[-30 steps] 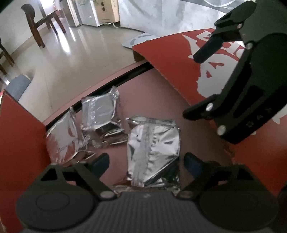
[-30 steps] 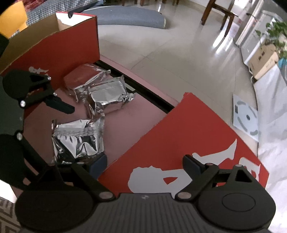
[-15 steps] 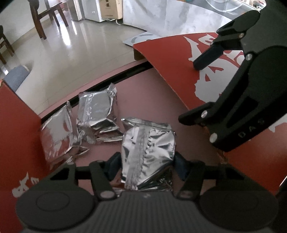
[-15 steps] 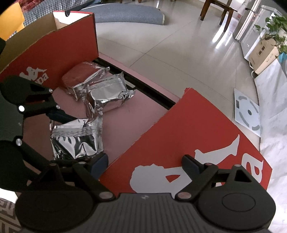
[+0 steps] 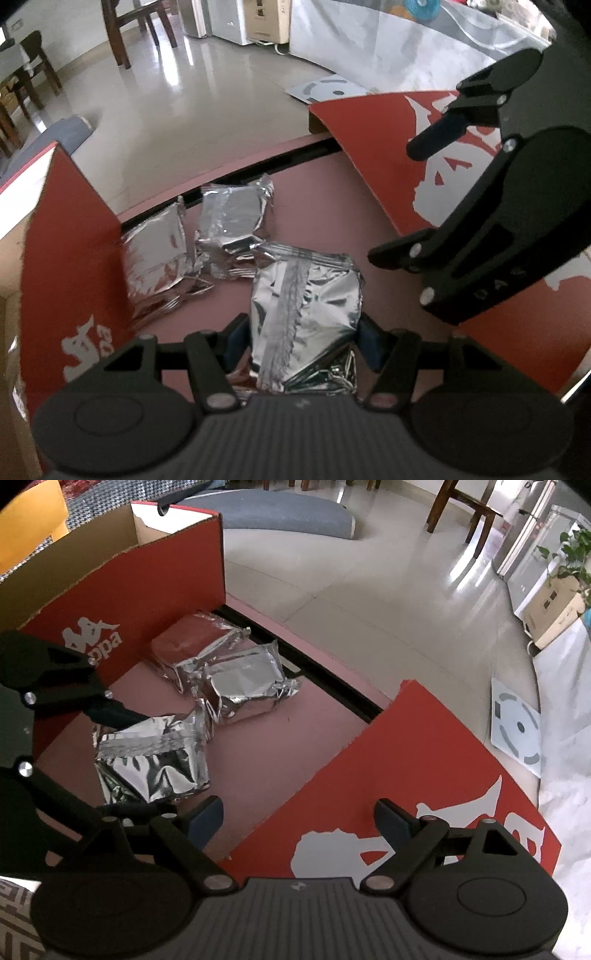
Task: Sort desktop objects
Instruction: 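Carry the held packet with the left gripper over the cardboard box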
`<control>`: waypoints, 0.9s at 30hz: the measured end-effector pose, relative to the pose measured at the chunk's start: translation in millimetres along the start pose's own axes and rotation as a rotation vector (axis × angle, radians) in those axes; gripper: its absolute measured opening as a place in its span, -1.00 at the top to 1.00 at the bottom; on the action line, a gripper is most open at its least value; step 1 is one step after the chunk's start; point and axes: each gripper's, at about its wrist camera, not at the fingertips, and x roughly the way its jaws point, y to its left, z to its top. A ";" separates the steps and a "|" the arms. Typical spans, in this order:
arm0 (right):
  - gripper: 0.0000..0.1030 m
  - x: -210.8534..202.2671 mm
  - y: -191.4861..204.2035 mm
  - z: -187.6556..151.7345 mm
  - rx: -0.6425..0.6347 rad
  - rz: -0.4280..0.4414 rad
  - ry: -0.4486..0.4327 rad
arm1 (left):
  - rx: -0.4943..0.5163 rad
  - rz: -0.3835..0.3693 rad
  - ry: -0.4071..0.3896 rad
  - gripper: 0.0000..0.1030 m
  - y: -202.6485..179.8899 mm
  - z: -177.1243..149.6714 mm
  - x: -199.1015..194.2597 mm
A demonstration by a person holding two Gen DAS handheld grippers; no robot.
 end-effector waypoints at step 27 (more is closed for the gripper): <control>-0.72 -53.9 26.5 27.6 -0.024 0.022 -0.195 | -0.099 0.053 -0.141 -0.13 25.8 -8.3 -88.7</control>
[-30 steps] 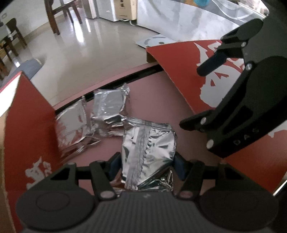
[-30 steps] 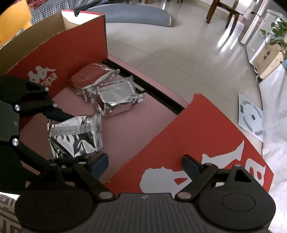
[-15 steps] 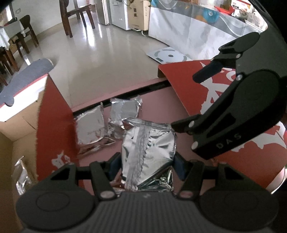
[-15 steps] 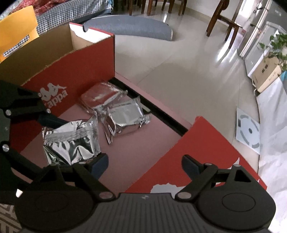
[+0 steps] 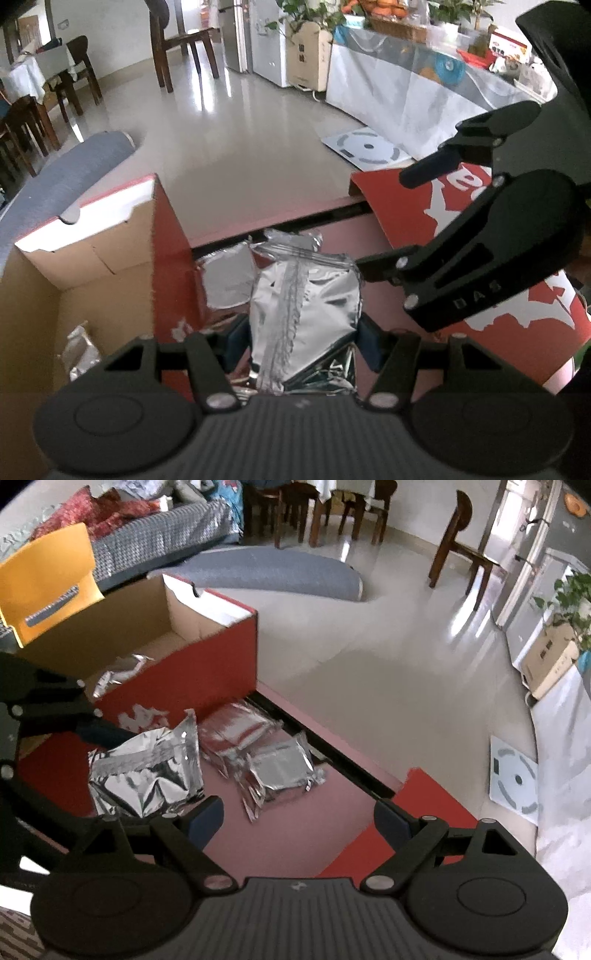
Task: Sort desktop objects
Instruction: 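Carry the held packet with the left gripper over the cardboard box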
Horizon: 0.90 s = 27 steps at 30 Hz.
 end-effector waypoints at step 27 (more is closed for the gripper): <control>-0.72 -15.4 33.0 34.1 -0.023 0.000 -0.090 | -0.059 0.054 -0.075 -0.13 33.6 -0.6 -54.7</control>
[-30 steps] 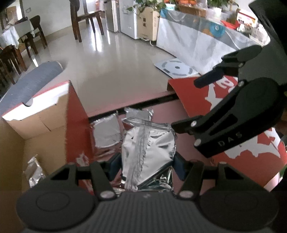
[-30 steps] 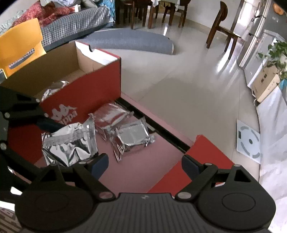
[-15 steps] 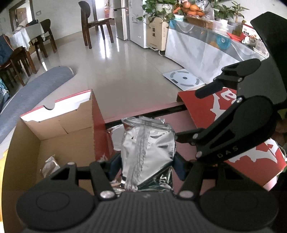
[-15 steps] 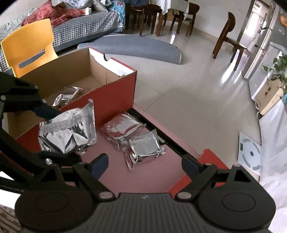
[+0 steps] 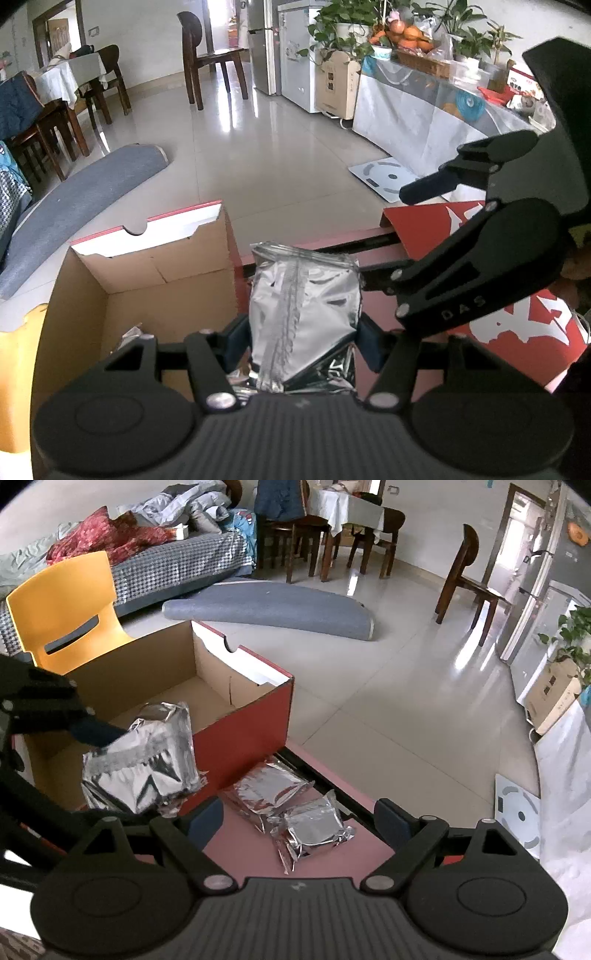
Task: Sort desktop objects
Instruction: 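Carry the held packet with the left gripper over the cardboard box, then lower the silver packet with the left gripper into the cardboard box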
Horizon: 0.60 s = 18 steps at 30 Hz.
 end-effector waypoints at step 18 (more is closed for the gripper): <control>-0.72 -4.5 16.7 22.7 -0.002 0.033 -0.052 | -0.041 0.036 -0.040 -0.13 28.8 0.5 -24.7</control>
